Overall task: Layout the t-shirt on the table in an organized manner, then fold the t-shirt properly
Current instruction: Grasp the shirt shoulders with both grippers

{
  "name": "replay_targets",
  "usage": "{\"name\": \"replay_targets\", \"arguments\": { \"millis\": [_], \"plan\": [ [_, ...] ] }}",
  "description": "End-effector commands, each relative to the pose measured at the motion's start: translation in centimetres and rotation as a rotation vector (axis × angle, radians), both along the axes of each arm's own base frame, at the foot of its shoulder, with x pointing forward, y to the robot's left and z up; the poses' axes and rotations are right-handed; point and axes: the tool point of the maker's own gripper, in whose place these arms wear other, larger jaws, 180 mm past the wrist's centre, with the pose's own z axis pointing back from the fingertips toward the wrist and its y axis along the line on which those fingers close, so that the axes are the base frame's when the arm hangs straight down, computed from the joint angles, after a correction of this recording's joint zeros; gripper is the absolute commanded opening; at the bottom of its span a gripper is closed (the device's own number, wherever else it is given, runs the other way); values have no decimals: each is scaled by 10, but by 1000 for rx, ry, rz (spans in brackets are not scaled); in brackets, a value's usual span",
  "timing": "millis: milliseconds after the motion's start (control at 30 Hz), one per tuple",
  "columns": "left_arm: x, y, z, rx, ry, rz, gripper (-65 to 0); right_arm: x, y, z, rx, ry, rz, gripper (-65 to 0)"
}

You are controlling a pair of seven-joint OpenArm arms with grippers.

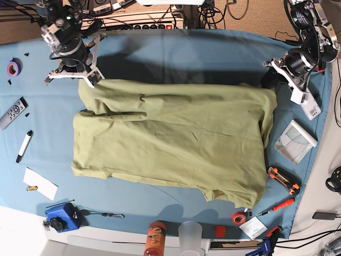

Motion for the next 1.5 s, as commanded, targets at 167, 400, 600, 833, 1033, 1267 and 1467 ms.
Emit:
{"name": "replay_targets", "arguments": {
  "millis": [167,400,600,833,1033,1267,1467],
  "plan": [
    [-31,0,3,-22,31,-8,-650,-43,-7,-9,88,171,-1,-650],
    [-37,24,26,24,-33,48,-650,-33,-36,9,96,91,-81,-650],
    [-36,25,27,27,-39,50,-650,-25,-41,17,94,47,-88,-650],
    [-36,25,27,27,-39,50,-650,-26,-67,20,-75,44,-97,-650],
    [-36,25,28,24,-40,50,-650,-38,-64,12,-79,100,-63,-481],
    [-35,25,28,24,-41,50,-650,-33,-66,16,-38,48,-147,-390],
    [-35,25,28,24,-41,50,-650,17,-66,49,15,-165,-189,-390]
  ]
}}
